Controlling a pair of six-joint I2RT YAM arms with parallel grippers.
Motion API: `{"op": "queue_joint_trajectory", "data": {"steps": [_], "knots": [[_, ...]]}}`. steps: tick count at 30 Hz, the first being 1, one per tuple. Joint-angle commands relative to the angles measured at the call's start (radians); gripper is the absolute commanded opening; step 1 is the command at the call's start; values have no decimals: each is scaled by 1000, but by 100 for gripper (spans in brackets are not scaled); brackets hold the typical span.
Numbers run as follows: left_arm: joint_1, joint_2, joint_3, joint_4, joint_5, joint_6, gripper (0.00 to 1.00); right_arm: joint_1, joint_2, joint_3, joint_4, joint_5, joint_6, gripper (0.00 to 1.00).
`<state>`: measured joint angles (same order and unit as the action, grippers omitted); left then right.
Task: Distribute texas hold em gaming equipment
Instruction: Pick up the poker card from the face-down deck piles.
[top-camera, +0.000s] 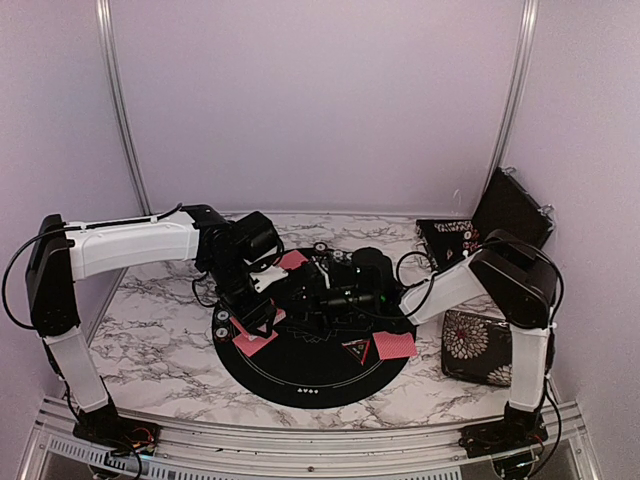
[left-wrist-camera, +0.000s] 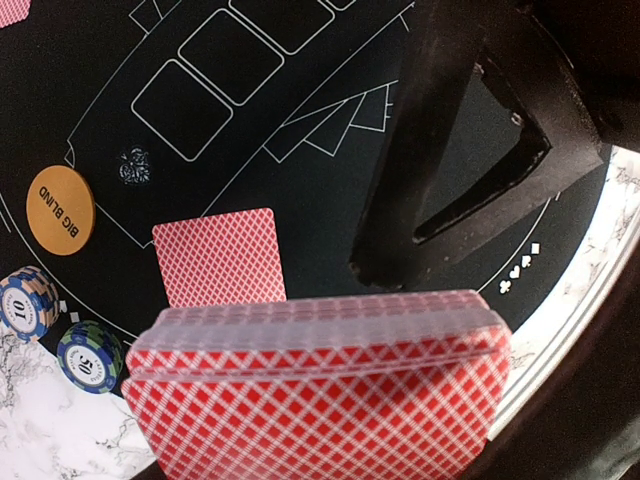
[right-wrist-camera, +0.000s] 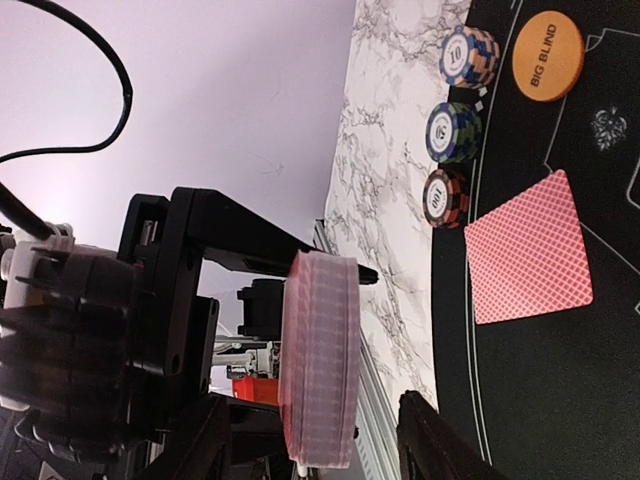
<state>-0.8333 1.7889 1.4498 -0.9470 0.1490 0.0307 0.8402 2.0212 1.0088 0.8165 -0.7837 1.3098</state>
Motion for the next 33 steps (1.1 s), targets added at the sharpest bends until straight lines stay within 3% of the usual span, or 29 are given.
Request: {"op": "queue_joint_trajectory", "data": {"steps": [1,17,33], "knots": [[-2,-43,-8,-6,10,11,55,19,34,61,32,-14,5,55],[-2,-46,-9,-6,7,11,55,45,98,164,-70,-5,-52,54],[0,-55,-14,-5,4,10,55,29,79,114,-140,47,-104,49]]}}
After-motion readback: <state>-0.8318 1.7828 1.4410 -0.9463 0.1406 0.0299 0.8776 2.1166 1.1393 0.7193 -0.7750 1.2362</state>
